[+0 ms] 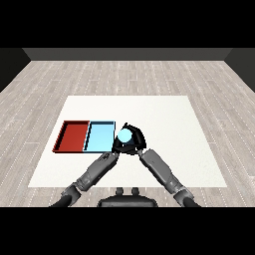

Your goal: Pick the blue can and put it in the blue box

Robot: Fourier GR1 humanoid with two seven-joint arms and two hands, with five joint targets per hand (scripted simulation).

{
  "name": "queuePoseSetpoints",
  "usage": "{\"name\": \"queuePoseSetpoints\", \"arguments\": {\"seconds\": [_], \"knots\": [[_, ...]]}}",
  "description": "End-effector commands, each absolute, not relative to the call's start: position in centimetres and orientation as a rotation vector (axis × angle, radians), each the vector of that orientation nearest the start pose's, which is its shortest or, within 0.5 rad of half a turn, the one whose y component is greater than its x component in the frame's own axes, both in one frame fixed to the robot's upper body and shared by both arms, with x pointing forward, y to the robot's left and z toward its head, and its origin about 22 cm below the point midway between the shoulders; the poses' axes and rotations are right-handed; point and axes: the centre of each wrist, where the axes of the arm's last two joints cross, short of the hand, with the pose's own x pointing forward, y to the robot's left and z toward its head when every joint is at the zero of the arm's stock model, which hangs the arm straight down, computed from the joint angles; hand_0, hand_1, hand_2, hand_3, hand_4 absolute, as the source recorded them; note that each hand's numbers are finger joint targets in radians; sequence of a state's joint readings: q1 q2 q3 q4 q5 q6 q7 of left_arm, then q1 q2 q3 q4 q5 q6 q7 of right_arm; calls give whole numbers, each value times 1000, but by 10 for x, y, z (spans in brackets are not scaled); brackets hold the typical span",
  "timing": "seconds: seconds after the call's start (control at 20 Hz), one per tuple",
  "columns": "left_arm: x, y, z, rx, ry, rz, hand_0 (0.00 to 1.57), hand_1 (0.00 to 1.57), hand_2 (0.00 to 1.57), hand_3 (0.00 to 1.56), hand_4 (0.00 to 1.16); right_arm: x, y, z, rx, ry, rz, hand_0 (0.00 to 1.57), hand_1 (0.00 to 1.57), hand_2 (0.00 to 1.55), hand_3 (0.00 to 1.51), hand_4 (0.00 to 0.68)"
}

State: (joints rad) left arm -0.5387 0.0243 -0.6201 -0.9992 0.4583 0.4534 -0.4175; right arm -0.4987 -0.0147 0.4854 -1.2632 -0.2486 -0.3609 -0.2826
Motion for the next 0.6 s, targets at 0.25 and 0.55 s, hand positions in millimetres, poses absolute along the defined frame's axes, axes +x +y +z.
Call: {"name": "queuePoseSetpoints", "arguments": {"seconds": [0.25, 0.55], "knots": [[308, 54, -16, -92, -1714, -91, 1571, 1571, 1571, 1486, 1149, 318, -67, 41, 345, -1900, 157, 1424, 1424, 1459, 1375, 513], [317, 65, -4, -54, -1698, -116, 1571, 1571, 1553, 1456, 1136, 297, -78, 59, 337, -1918, 198, 1423, 1423, 1457, 1378, 531]]}}
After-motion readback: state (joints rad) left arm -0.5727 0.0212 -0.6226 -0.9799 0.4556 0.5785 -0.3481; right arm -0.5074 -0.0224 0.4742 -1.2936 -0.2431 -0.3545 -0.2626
